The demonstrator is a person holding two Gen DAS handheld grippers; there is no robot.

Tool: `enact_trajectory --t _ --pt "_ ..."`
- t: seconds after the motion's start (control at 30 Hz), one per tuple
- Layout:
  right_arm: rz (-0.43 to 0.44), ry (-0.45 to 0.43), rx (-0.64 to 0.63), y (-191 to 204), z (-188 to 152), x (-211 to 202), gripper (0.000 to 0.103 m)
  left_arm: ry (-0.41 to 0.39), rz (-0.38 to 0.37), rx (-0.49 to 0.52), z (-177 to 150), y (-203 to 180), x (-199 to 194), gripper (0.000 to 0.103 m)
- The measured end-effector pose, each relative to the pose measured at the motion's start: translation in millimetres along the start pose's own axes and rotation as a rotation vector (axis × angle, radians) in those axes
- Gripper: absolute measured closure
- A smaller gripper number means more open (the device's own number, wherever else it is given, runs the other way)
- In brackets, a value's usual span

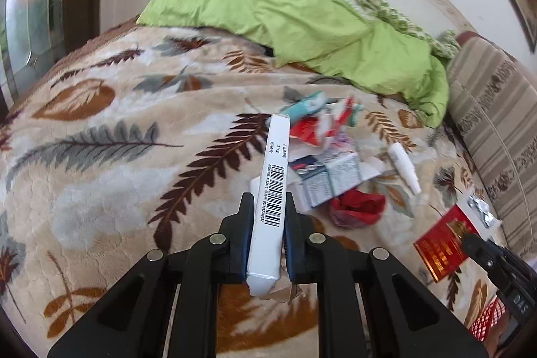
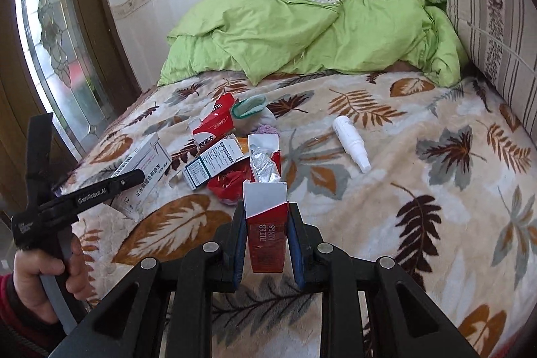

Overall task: Collect trash
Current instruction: 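Regrip the white box with the left gripper while the right gripper grasps the red cigarette pack, then carry both items to the red basket and release them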

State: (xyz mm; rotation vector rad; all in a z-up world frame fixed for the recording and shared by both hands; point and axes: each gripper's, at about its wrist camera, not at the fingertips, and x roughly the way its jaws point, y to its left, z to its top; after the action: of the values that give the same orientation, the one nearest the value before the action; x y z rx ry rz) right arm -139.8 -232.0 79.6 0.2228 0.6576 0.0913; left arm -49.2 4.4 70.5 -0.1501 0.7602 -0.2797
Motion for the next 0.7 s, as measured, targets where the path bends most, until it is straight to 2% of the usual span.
enact_trajectory --t 0.27,0.7 --pt "0.020 -0.032 0.061 -9.2 1.9 -19.8 0.079 -0.034 -0.054 0.112 -7.9 -38.6 -25.6 0.088" --pt "0.060 -0.052 0.166 -27.4 8.5 -43.7 0.079 -0.055 -0.130 0.140 -7.4 -60.2 -47.5 0.088"
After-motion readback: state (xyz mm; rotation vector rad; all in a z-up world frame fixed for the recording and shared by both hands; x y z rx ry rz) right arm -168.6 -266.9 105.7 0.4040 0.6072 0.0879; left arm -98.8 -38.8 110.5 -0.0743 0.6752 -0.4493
